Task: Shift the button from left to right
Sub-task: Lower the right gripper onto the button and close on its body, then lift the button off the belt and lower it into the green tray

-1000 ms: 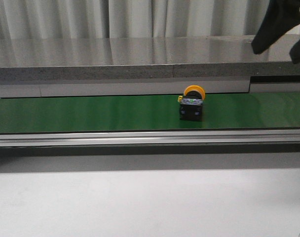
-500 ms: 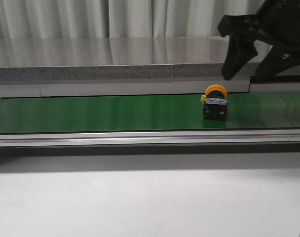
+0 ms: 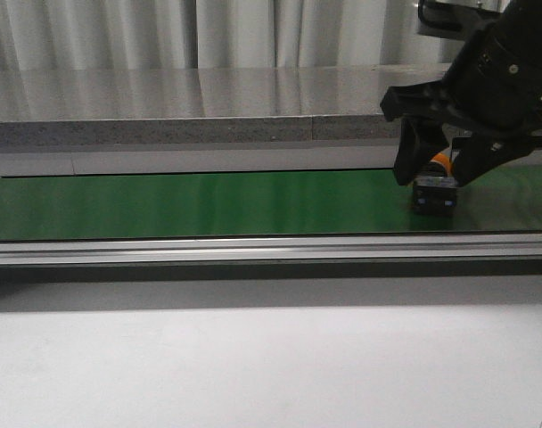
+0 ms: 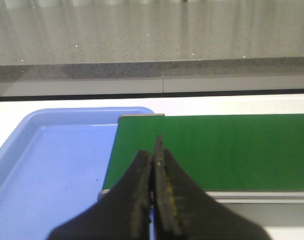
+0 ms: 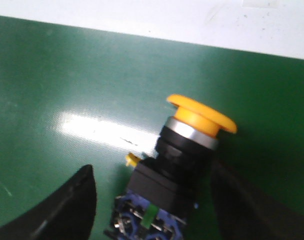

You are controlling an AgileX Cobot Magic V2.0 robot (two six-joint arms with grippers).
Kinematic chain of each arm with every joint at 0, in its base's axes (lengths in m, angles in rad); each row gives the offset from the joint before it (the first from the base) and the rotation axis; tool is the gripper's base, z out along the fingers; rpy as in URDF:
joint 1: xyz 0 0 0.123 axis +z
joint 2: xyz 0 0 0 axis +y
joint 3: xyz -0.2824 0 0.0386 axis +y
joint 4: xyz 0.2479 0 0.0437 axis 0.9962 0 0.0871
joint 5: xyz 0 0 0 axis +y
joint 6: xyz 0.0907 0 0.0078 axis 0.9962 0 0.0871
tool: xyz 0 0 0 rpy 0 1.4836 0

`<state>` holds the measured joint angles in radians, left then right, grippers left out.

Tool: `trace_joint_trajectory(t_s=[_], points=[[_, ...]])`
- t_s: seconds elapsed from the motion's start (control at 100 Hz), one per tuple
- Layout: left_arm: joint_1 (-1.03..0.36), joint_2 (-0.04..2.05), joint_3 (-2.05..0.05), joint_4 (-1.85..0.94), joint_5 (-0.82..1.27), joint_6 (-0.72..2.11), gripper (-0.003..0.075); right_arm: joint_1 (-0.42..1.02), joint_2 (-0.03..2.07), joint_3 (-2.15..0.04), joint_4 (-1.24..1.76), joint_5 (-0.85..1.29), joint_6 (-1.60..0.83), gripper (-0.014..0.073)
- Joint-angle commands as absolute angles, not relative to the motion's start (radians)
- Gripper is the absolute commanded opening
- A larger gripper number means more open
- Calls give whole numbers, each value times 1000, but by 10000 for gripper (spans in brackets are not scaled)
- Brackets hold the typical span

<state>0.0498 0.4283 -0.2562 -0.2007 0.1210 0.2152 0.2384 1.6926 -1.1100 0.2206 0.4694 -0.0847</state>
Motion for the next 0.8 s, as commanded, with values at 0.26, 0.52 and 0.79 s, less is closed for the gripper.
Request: trace_joint_trajectory(t_s=[0.26, 0.52, 0.79], points=[[43, 440, -284, -205, 50, 213, -20, 240, 1683, -1146, 209, 432, -95, 340], [43, 440, -284, -205, 50, 213, -20, 231, 1641, -1147, 205, 481, -95, 277], [43, 440, -284, -205, 50, 213, -20, 39, 1525, -1178, 165, 539, -95, 277]])
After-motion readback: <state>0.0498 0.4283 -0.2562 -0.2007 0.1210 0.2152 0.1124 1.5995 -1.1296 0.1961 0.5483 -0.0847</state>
